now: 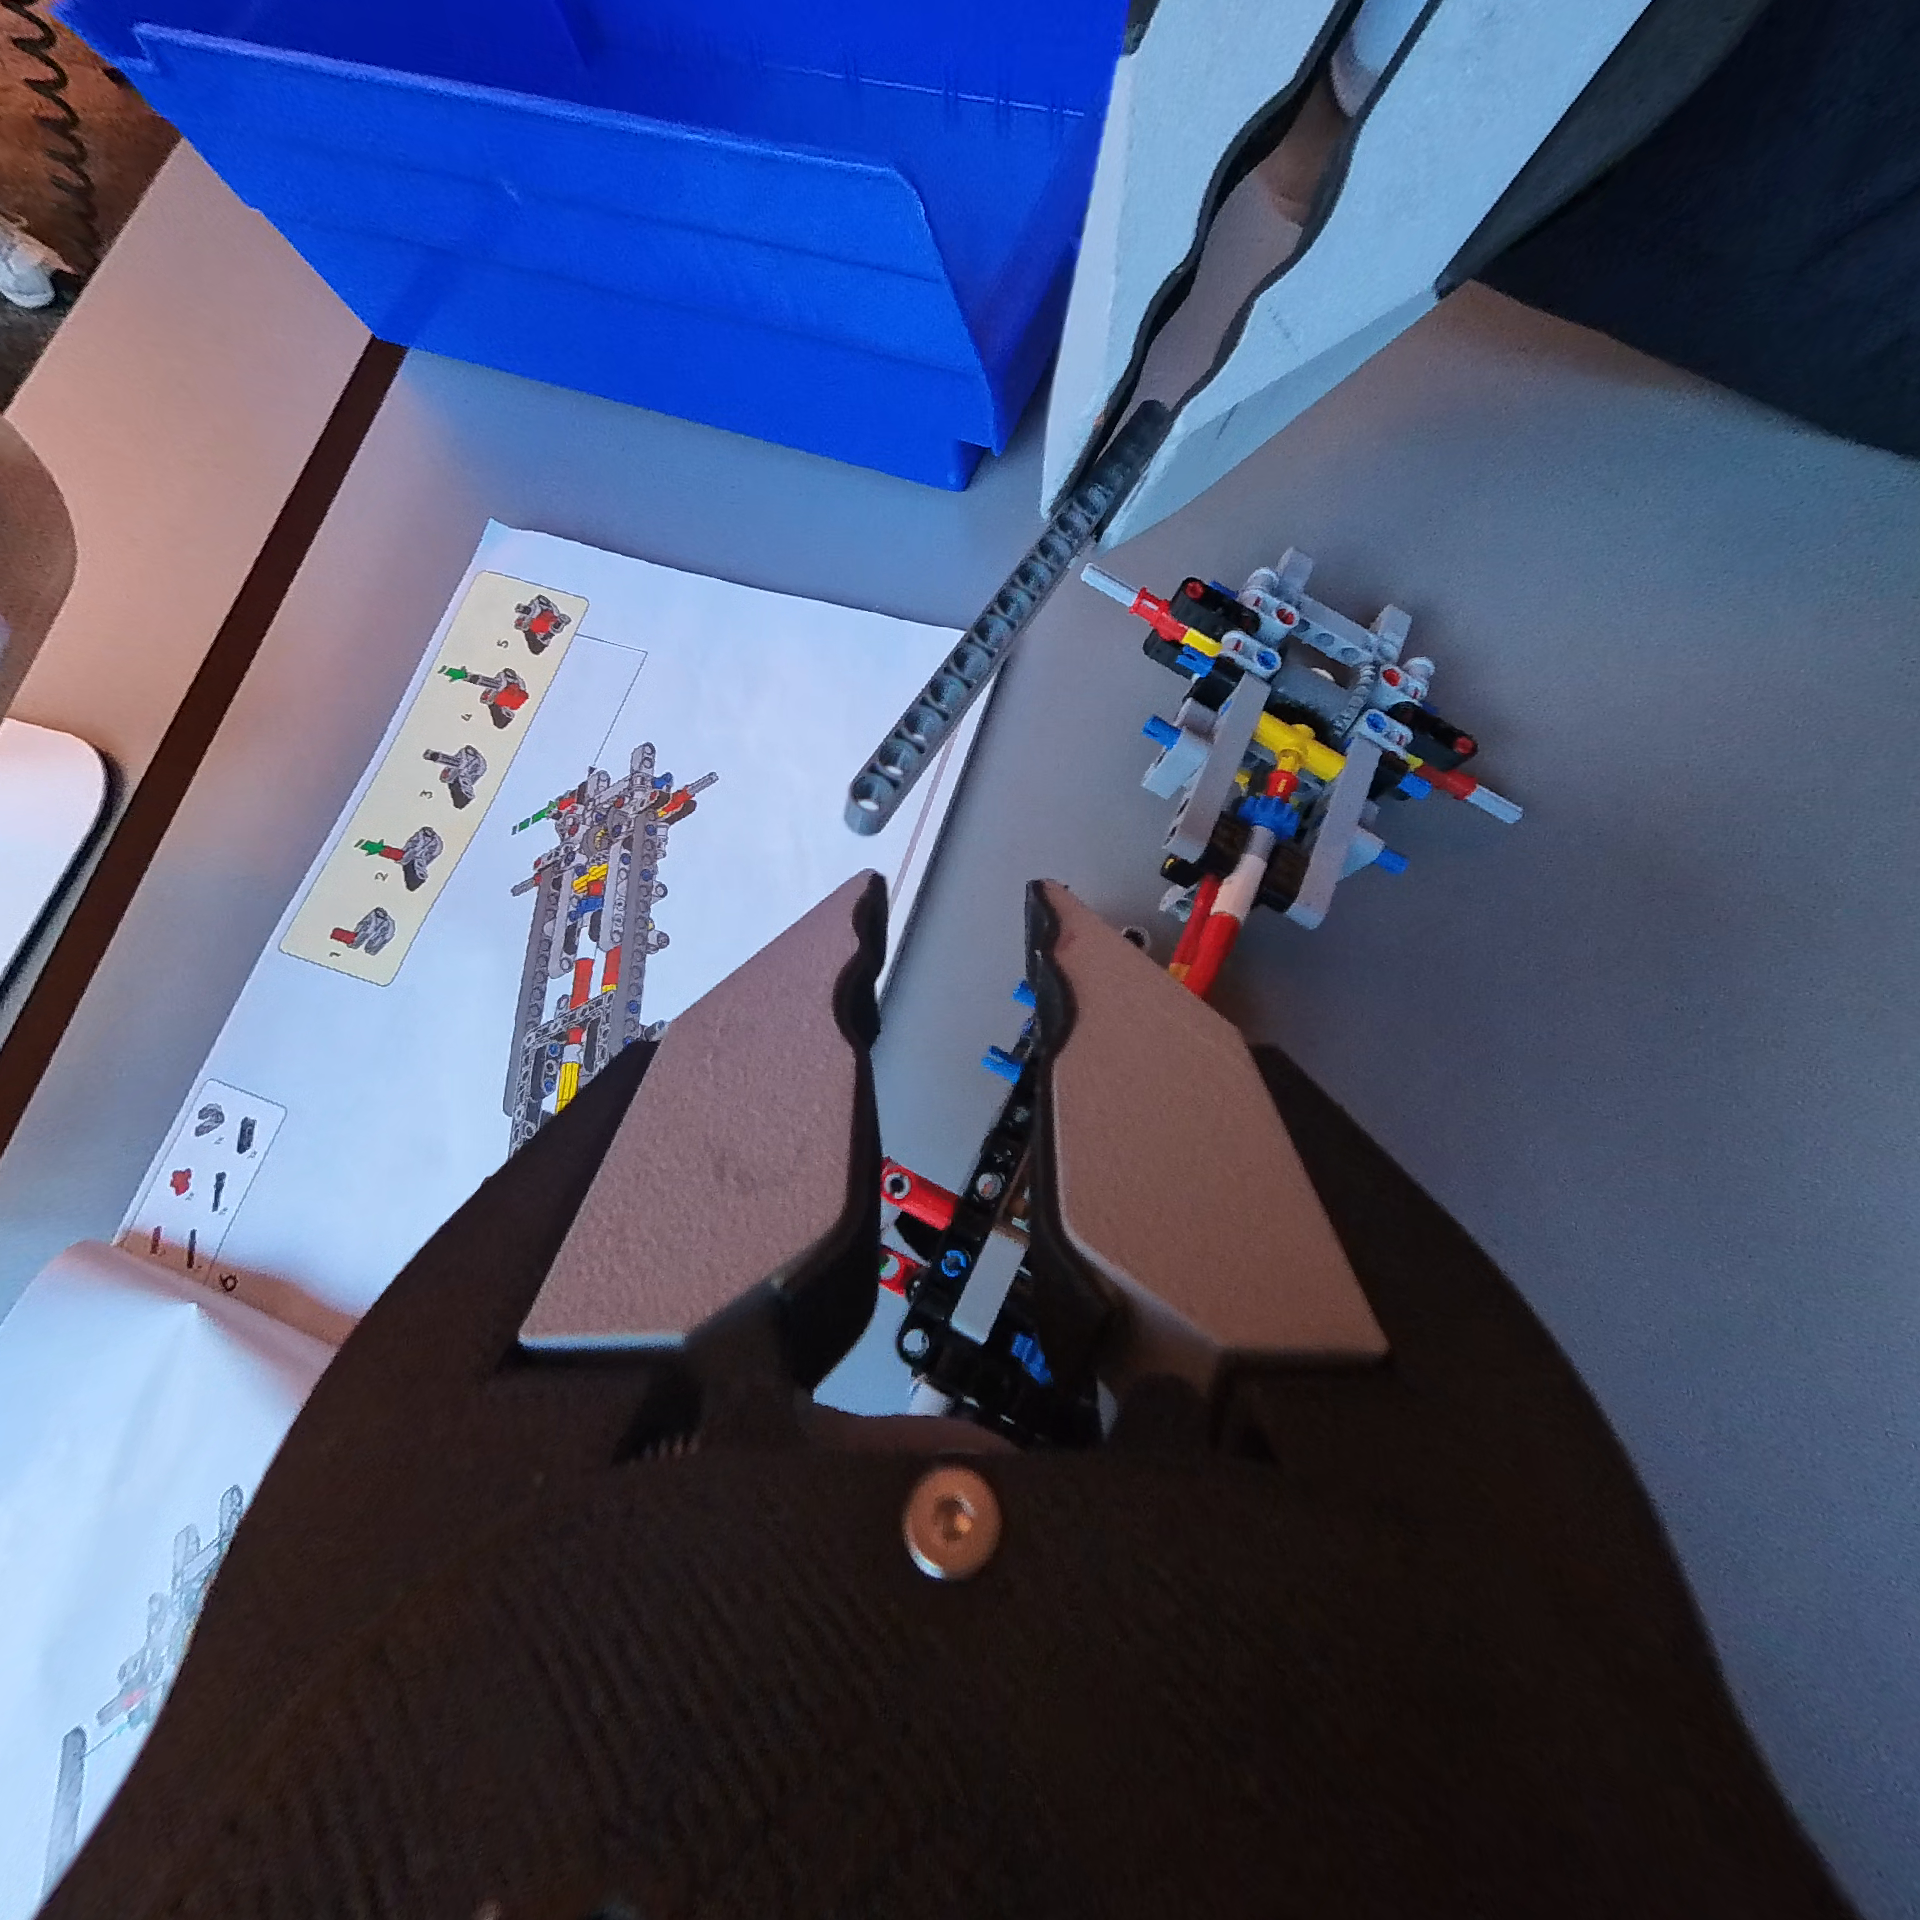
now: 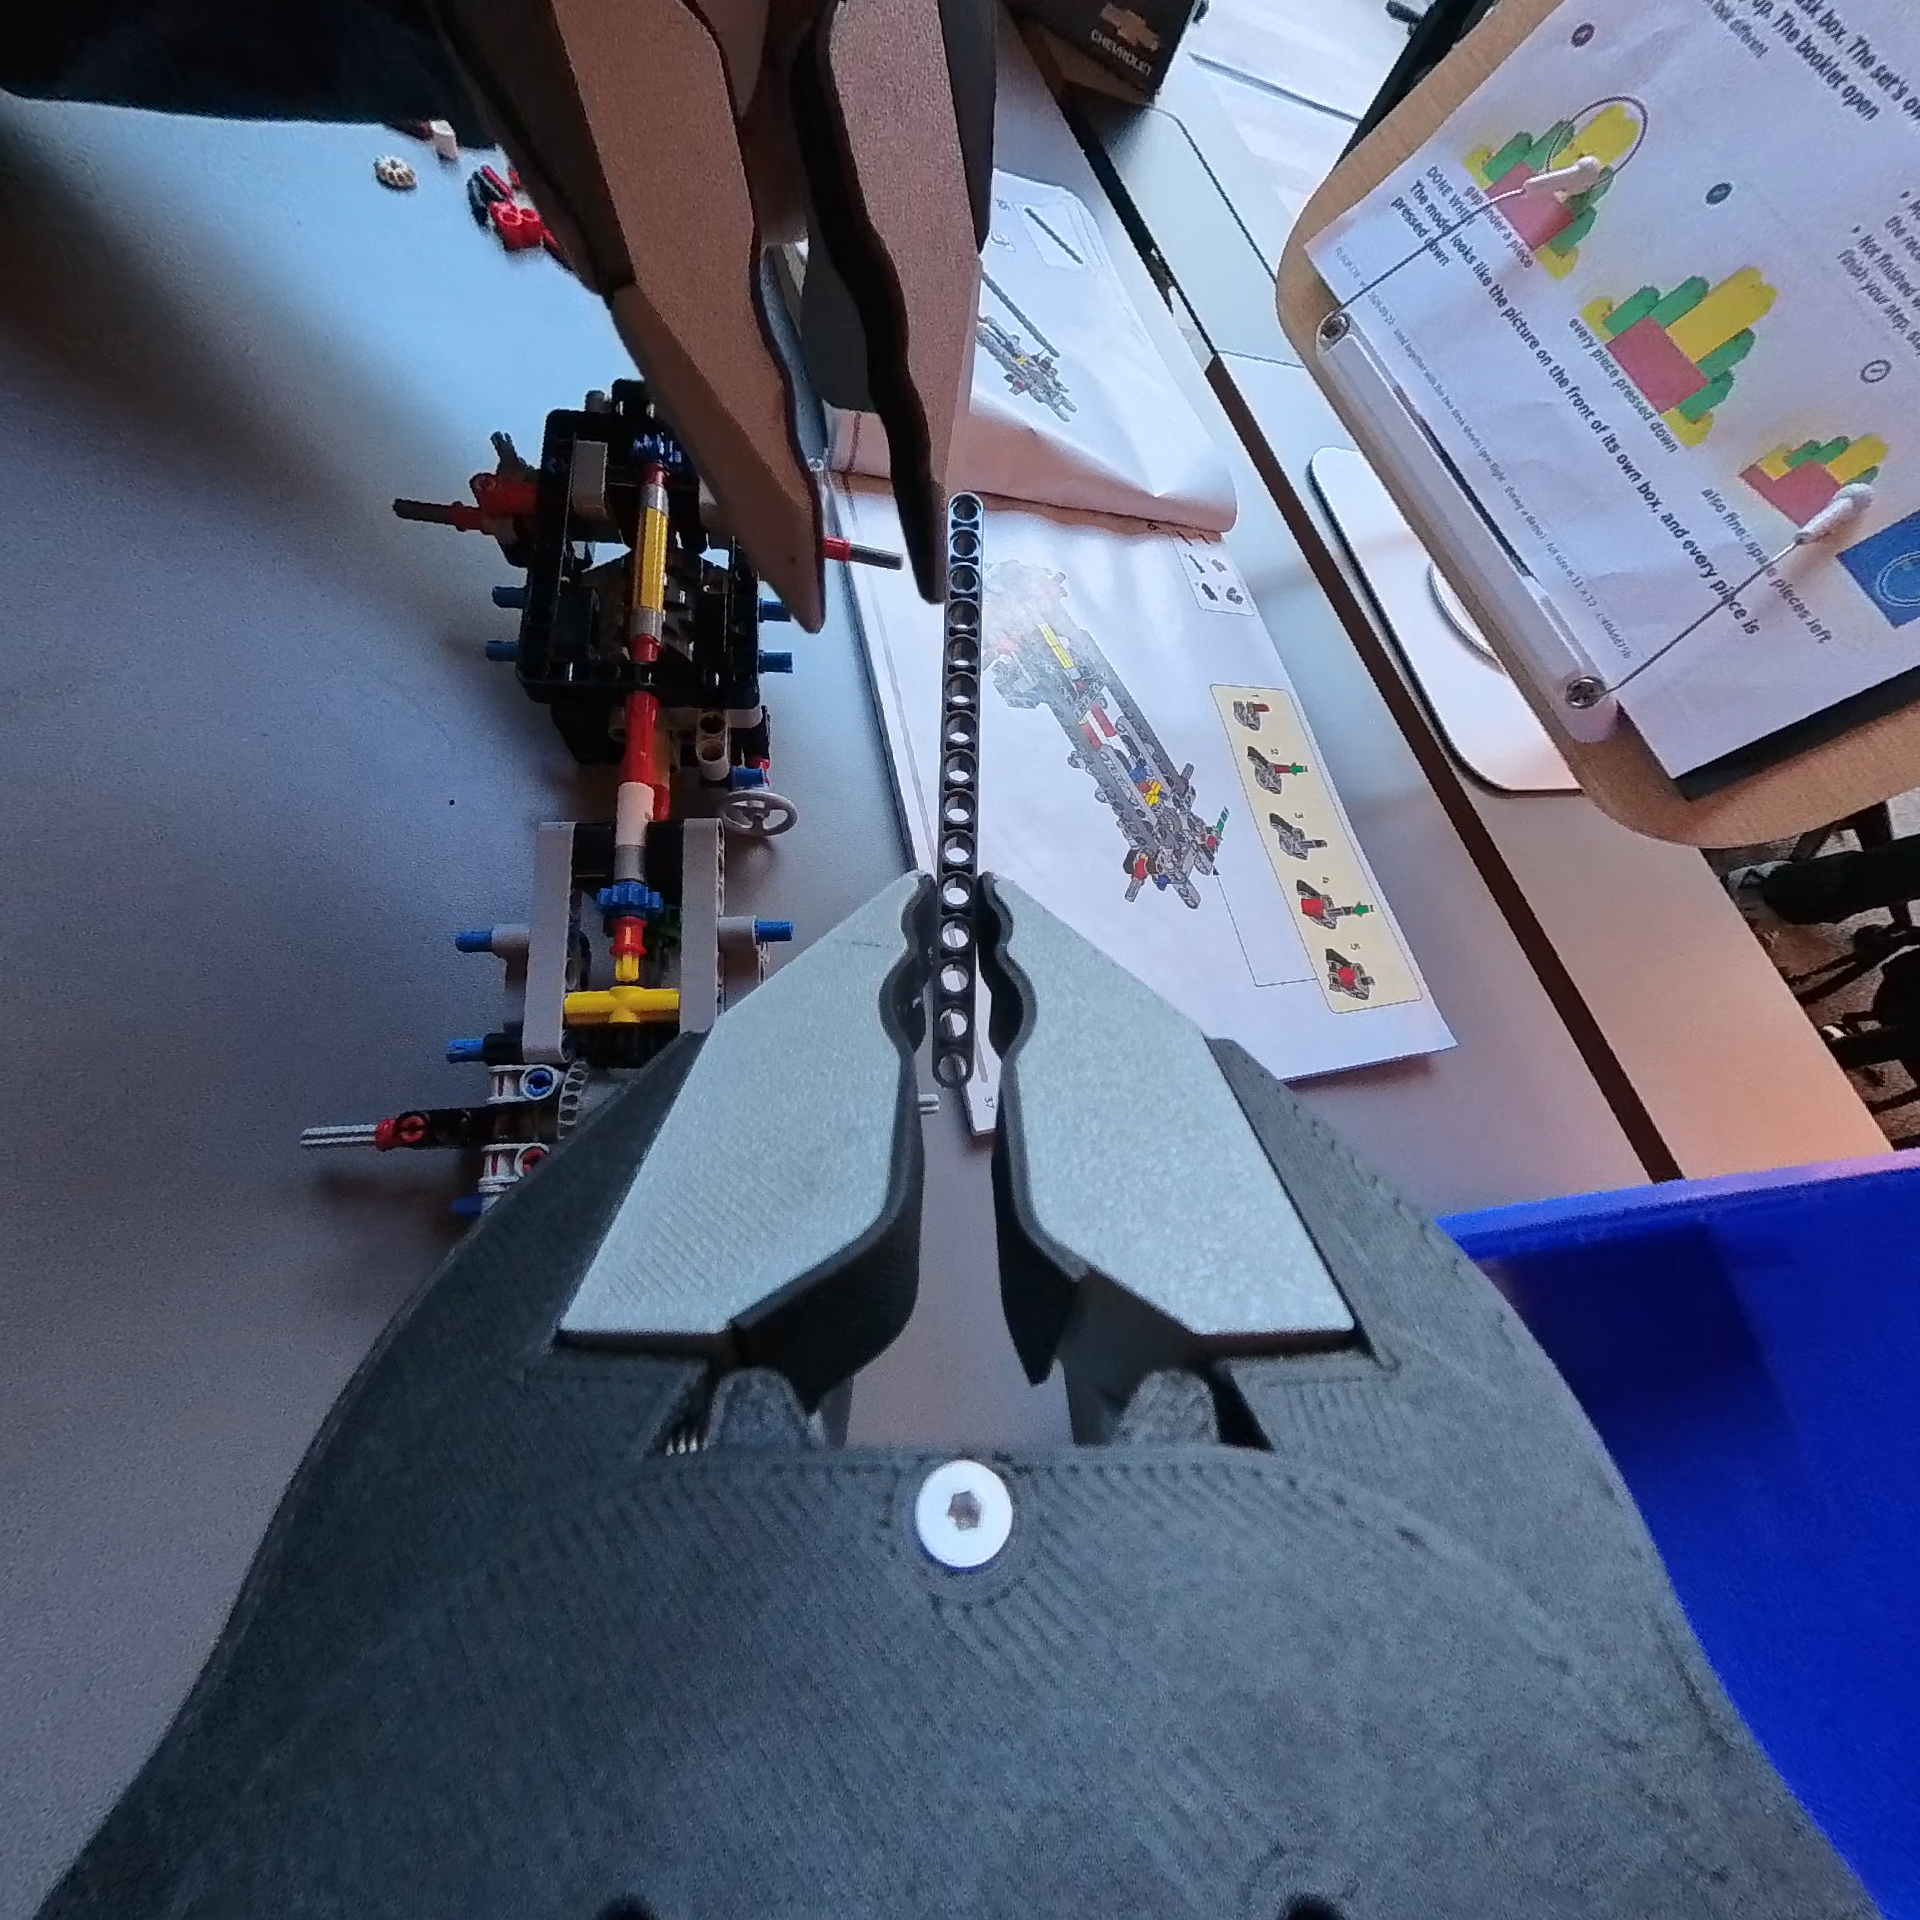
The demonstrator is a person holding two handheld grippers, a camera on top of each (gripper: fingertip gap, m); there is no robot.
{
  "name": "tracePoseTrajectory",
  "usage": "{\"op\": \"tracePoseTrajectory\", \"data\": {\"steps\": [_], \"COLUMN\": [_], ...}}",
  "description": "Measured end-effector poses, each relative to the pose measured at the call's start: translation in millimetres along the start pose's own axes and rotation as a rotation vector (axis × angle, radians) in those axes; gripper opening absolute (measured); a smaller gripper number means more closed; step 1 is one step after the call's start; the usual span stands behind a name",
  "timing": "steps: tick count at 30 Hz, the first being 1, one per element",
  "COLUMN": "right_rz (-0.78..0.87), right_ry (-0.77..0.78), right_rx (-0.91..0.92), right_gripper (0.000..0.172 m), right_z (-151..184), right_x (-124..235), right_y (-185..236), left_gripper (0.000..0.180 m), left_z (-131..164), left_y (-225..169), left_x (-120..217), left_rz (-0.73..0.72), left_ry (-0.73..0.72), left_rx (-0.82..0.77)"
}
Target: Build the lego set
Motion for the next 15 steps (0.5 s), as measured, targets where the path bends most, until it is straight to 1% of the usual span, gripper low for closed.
{"op": "tracePoseTrajectory", "data": {"steps": [10, 12, 15], "right_rz": [0.009, 0.010, 0.007], "right_ry": [0.003, 0.004, 0.001], "right_rx": [0.007, 0.006, 0.002], "right_gripper": [0.004, 0.004, 0.004], "right_z": [-0.3, -0.2, -1.0], "right_x": [2.0, 2.2, 2.5], "right_y": [-0.5, -0.6, -0.4], "left_gripper": [0.025, 0.026, 0.026], "left_z": [1.4, 3.0, 6.1], "left_y": [-0.6, 4.9, 25.7], "left_x": [-2.1, 1.1, 13.9], "left_rz": [0.002, -0.027, -0.129], "left_ry": [0.011, 0.020, 0.022], "left_rx": [-0.004, -0.009, 0.016]}}
Point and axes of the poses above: each gripper's, where its closed fingertips meet, x back along the fingers, z out of its underside, y = z × x across the jaws, the point moved 6 cm from there along x, back along the fingers, and after that the axes turned 1 degree about x, right-handed, at the moved point
